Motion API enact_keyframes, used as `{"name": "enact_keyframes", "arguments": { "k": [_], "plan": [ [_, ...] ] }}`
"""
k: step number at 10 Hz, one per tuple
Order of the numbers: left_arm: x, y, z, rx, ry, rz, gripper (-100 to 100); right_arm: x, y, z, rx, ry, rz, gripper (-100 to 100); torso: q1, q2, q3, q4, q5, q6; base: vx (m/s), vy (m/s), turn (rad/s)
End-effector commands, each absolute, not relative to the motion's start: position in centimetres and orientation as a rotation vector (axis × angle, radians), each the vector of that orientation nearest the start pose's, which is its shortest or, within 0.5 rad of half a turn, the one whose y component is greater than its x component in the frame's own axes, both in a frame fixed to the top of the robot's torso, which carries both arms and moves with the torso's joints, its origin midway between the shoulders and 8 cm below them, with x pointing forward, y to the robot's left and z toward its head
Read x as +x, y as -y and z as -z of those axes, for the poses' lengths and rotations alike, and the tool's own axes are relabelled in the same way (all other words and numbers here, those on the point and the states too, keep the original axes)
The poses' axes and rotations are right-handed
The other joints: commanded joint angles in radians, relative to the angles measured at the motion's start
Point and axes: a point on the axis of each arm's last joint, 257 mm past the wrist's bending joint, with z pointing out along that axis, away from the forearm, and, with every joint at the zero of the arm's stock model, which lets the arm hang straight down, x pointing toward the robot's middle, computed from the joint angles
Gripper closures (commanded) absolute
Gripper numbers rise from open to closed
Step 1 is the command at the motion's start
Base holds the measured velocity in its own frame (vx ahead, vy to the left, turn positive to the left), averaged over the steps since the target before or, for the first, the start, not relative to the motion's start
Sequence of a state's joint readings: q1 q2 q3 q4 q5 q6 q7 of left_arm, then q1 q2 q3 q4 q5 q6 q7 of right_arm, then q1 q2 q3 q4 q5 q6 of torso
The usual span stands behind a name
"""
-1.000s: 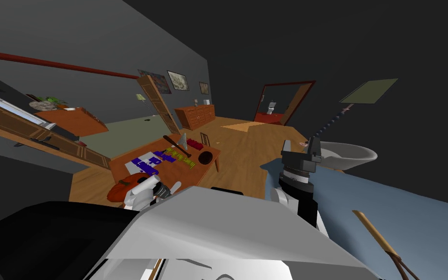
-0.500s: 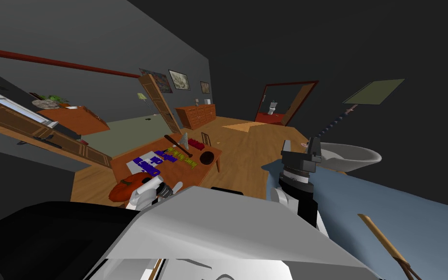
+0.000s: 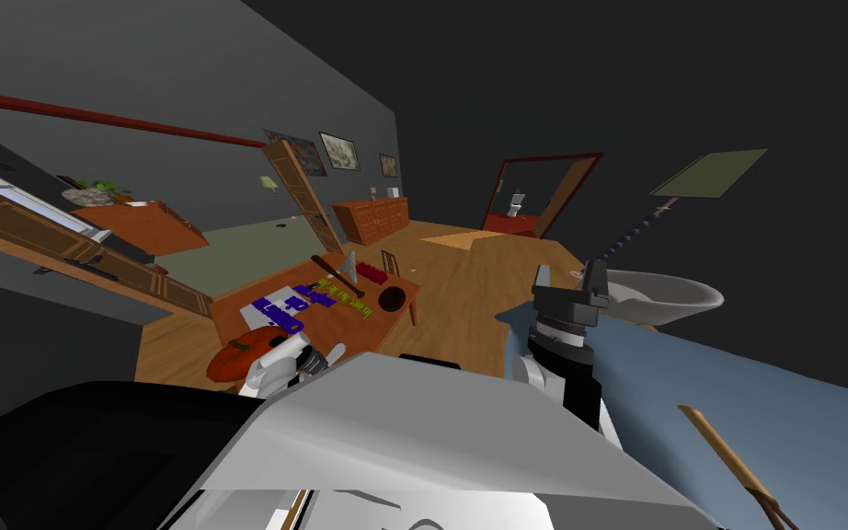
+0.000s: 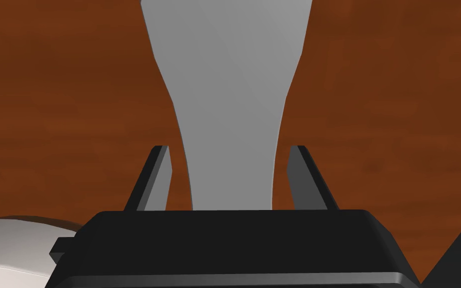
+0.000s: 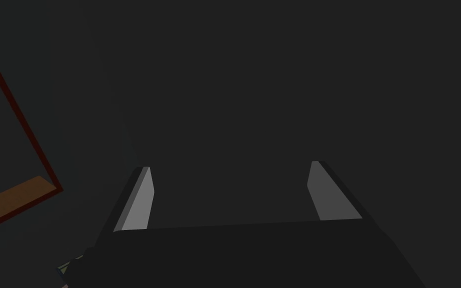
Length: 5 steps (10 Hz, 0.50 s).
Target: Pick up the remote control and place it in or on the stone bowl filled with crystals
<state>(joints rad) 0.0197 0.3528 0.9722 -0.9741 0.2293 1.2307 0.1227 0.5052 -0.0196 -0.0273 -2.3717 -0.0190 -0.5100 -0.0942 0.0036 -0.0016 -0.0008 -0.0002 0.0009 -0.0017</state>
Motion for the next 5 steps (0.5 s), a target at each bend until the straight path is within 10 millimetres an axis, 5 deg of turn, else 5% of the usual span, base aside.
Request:
{"name": "enact_keyframes", "arguments": {
  "k": [1, 2, 3, 5],
  "plan": [
    [12.4, -55.7, 53.3, -3.056, -0.575, 0.027, 100, 32.0, 28.2, -6.5, 0.603, -0.527, -1.398, 0, 0.0, 0.0, 0.0, 0.0, 0.0, 0.0, 0.0, 0.0, 0.0],
    [12.4, -55.7, 53.3, -3.056, -0.575, 0.027, 0, 32.0, 28.2, -6.5, 0.603, -0.527, -1.398, 0, 0.0, 0.0, 0.0, 0.0, 0.0, 0.0, 0.0, 0.0, 0.0],
    [12.2, -56.1, 52.7, -3.053, -0.569, 0.028, 100, 32.0, 28.2, -6.5, 0.603, -0.527, -1.398, 0, 0.0, 0.0, 0.0, 0.0, 0.0, 0.0, -0.005, -0.02, -0.035],
    [12.0, -56.9, 51.5, -3.057, -0.557, 0.027, 100, 32.0, 28.2, -6.5, 0.603, -0.527, -1.398, 0, -0.003, 0.001, 0.0, 0.0, -0.001, 0.0, -0.008, -0.036, -0.044]
  ]
}}
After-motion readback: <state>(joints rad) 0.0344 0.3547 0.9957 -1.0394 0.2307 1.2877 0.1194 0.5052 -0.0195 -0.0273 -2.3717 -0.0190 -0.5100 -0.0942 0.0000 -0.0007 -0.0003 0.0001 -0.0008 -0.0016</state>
